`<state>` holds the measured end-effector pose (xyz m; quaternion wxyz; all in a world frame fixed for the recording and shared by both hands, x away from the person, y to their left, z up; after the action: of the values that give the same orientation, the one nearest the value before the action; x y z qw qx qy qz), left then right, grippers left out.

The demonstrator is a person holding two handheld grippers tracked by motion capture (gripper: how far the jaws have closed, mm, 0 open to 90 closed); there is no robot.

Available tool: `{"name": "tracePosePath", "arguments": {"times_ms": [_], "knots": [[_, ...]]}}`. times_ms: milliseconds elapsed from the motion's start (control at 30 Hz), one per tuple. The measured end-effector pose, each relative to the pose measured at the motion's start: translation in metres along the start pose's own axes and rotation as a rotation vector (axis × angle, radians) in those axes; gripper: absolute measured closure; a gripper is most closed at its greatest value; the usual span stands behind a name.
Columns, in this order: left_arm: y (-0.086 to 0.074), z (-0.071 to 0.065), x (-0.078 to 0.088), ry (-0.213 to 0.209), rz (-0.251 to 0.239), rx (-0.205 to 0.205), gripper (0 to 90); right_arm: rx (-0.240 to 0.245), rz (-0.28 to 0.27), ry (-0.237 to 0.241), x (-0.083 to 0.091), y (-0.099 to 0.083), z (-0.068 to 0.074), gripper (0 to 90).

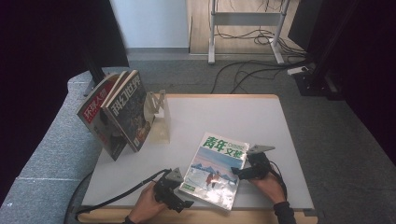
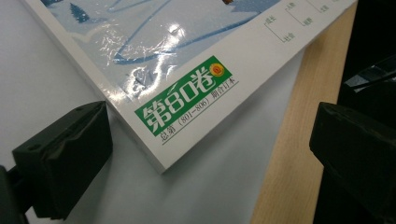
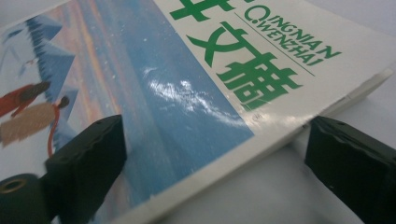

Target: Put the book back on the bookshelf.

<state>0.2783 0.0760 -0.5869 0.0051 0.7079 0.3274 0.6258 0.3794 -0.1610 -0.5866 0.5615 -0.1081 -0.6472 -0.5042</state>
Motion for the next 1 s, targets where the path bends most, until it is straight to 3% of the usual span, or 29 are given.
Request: {"name": "tracePosePath", "arguments": {"times_ms": [133, 300, 533, 633, 733, 1000], "knots": [[-0.003, 0.001, 0.006, -0.089, -0.013, 0.013, 0.4, 0.001, 0.013, -0.011, -0.001, 0.003, 0.000, 2.8], [-0.006, 0.018, 0.019, 0.020, -0.008, 0.000, 0.0, 0.026, 0.023, -0.042, -0.003, 0.010, 0.002, 3.2], [-0.002, 0.035, 0.032, 0.058, -0.025, 0.026, 0.0, 0.006, 0.030, -0.060, -0.005, 0.014, 0.000, 3.0], [-0.002, 0.041, 0.032, 0.069, -0.020, 0.025, 0.0, -0.044, 0.024, -0.041, -0.008, 0.013, -0.005, 0.1], [0.000, 0.047, 0.031, 0.081, -0.023, 0.034, 0.0, -0.054, 0.018, -0.031, -0.009, 0.013, -0.006, 0.0], [0.000, 0.069, 0.031, 0.135, -0.017, 0.064, 0.0, 0.006, 0.031, -0.029, -0.014, 0.023, -0.007, 0.0]]}}
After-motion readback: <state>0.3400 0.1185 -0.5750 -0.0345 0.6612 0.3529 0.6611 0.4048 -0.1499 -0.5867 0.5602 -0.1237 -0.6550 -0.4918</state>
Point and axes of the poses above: each handheld gripper's, and its own axes: x roughly backward along the jaws, y roughly out of its top, z roughly to its left, the point moved 9 cm from there along -x, roughly forward along the jaws, and after that the axes turned 13 degrees about z, right-handed, at the moved point
